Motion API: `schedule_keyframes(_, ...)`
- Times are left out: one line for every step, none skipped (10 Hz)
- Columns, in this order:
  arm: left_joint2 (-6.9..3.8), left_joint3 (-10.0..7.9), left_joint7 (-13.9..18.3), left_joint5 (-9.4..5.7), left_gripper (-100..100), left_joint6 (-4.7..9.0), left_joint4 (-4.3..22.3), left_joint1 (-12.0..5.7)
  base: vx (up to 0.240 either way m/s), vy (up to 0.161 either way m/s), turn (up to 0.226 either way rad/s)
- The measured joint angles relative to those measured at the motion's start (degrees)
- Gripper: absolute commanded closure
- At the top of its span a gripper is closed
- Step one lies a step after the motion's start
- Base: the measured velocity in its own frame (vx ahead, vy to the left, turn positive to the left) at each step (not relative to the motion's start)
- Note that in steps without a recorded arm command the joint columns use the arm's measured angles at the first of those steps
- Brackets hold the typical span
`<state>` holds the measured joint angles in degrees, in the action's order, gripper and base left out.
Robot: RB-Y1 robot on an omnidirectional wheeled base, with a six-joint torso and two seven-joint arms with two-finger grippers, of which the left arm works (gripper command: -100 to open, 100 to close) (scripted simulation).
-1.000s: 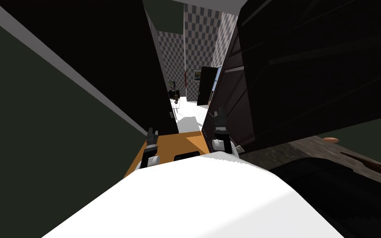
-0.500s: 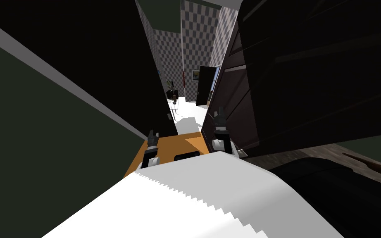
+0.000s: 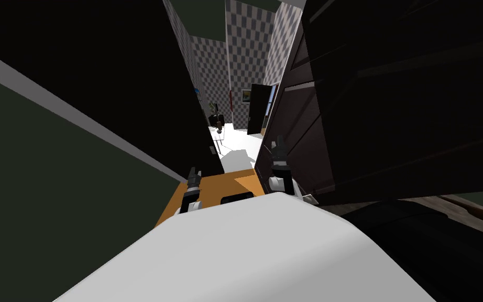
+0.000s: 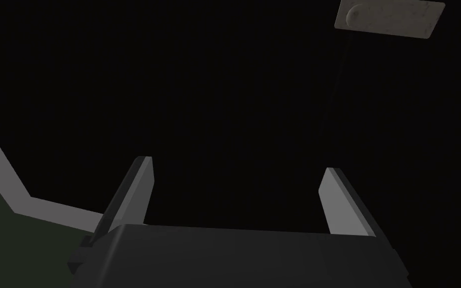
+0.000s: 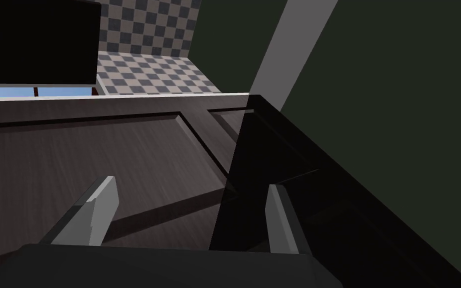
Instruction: Pull the door open
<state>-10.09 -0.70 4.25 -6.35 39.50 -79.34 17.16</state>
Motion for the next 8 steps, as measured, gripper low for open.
schedule_keyframes(-0.2,-0.01,0.22,-0.03,-100,0.2,0.96,-0.12,0.102,-0.012,-0.063)
schedule_keyframes(-0.3,-0.03,0.4,-0.04,-100,0.52,2.19,-0.43,0.096,-0.014,-0.049)
schedule_keyframes(-0.53,-0.05,0.66,-0.08,-100,0.99,3.49,-0.63,0.094,-0.006,-0.047)
schedule_keyframes(-0.85,-0.1,1.0,-0.15,-100,1.22,4.31,-0.67,0.097,-0.006,-0.049)
schedule_keyframes(-1.01,-0.14,1.25,-0.18,-100,1.46,5.47,-0.99,0.104,-0.006,-0.045)
schedule_keyframes(-1.12,-0.15,1.42,-0.19,-100,1.88,6.85,-1.35,0.108,-0.001,-0.061)
schedule_keyframes(-1.26,-0.17,1.61,-0.21,-100,2.2,7.95,-1.59,0.138,0.006,-0.079)
schedule_keyframes(-1.58,-0.23,1.97,-0.28,-100,2.69,9.68,-1.94,0.145,0.0,-0.061)
